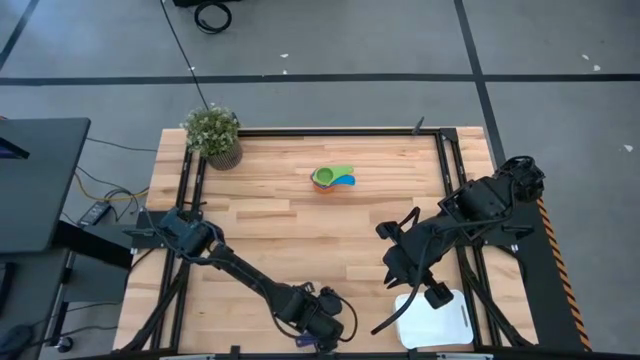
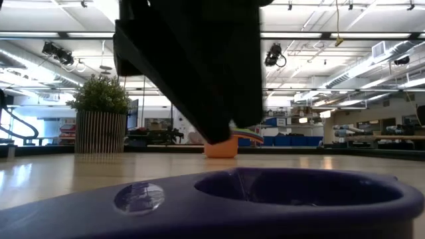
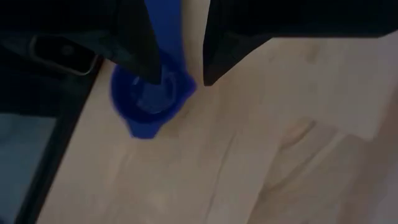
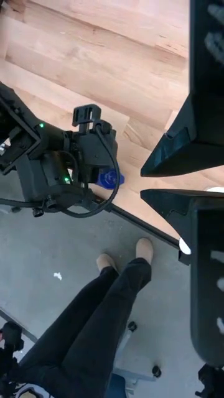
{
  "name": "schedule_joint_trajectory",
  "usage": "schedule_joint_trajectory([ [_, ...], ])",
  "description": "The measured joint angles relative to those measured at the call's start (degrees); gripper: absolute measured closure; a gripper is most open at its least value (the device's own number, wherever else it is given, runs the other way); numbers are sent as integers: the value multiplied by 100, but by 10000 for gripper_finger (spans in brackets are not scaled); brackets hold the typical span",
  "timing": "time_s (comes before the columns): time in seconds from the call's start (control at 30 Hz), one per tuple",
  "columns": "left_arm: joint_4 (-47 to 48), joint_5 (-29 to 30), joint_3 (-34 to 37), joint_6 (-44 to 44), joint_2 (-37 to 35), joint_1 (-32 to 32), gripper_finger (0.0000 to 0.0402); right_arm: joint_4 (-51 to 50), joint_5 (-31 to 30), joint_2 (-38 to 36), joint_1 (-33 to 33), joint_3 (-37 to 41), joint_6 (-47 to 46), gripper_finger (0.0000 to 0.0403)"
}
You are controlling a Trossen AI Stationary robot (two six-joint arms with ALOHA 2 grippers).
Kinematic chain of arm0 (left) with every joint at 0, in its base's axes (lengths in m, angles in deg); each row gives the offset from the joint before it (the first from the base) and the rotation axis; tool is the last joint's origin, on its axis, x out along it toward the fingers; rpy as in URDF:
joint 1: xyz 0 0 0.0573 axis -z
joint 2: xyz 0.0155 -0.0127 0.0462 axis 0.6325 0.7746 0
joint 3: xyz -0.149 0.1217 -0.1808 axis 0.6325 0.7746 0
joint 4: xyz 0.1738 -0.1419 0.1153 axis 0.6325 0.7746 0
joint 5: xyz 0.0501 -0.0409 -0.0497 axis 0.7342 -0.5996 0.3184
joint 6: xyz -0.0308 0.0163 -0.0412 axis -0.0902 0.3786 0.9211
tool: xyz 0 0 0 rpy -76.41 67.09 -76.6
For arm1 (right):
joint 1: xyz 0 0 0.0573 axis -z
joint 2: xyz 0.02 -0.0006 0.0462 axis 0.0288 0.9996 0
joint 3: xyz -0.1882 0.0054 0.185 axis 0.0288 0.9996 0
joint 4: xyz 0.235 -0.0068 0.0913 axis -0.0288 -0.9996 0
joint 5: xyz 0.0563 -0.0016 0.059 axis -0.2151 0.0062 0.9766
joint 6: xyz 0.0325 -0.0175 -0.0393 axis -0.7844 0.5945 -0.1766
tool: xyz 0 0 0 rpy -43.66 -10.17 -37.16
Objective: Nest measuring cups in basket
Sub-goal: Stack the dark blue measuring cup on top of the green measuring cup
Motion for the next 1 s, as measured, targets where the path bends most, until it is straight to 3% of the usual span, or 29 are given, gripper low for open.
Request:
schedule_joint_trajectory([
  [0.27, -861, -75, 670, 492, -13, 8, 276, -2, 0, 0, 0, 0, 1, 355],
  [0.63, -976, -93, 818, 402, -9, 6, 281, -12, 0, 0, 0, 0, 1, 355],
  [0.87, -836, 193, 818, 128, -9, 7, 349, -20, 0, 0, 0, 0, 1, 357],
  [1.0, -594, 720, 800, 688, -37, -36, 388, -22, 0, 0, 0, 0, 1, 364],
])
